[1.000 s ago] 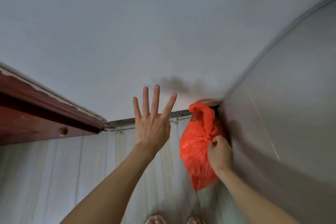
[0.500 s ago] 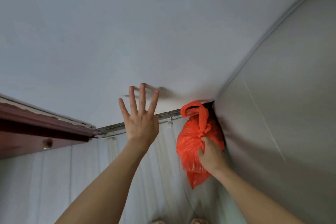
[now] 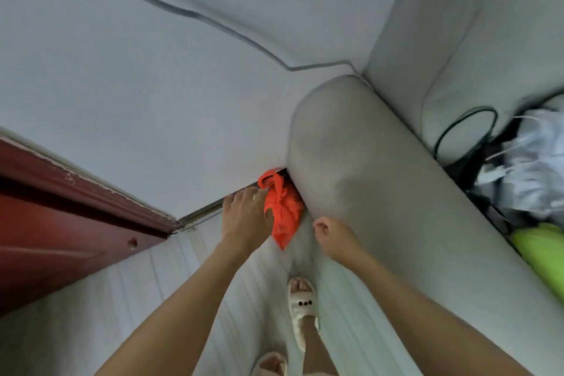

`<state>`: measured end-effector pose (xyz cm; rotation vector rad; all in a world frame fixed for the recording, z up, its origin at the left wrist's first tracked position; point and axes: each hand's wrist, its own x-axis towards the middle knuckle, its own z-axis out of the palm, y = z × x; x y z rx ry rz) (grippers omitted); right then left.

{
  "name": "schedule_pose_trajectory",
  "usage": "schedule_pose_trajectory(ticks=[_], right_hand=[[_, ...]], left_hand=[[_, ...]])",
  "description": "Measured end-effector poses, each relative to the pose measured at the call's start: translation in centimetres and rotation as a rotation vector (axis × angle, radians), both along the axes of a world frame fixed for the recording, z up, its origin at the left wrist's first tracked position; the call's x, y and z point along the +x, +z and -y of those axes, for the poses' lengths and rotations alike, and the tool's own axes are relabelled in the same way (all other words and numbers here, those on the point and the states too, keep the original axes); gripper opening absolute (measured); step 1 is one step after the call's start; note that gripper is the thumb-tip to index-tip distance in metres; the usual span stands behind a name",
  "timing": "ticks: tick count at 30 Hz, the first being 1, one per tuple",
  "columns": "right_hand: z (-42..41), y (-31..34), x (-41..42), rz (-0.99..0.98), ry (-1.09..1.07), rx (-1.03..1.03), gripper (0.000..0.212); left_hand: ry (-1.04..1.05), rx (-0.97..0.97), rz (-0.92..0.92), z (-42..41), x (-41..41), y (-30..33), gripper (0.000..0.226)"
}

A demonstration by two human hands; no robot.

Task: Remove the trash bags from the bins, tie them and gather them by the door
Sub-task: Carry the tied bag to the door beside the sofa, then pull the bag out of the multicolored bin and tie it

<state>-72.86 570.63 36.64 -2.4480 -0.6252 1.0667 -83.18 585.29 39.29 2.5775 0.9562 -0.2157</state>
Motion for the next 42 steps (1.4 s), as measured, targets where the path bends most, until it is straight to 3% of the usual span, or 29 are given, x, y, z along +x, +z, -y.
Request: schedule_pose_trajectory(ticks=[7,11,19,29,36,42], right_hand=[[18.6,12.0,-9.9,0.029,-0.340,0.025,0.031],[32.4,16.5,-16.5,0.084,-0.703,0.067,0.027],[59.0,19.6,-31.0,0.245,-1.328,0.124,0.026],[88.4,20.6,-50.2,0.312,-1.894,0.025,0.025],[105.7,18.9,-53.2,0.320,-2.084,-0.003,0.027],[127.7,19.4,-49.7,0.362,-2.170,-0.006,0.026]], left_hand=[[-0.319,-0.177,0.095,15.6,-4.2,9.8,0.038],[-0.556,-0.312,0.106,28.8,-5.2,13.1,0.039],[-1.164,-0.379,0.047,59.8,-10.8,16.1,0.037],[-1.647,-0.430,-0.098,94.0,-22.7,18.6,0.037],[-1.896,-0.313,-0.156,115.0,-24.6,17.6,0.039],[-1.985,-0.323,-0.104,137.9,-20.3,17.4,0.036]])
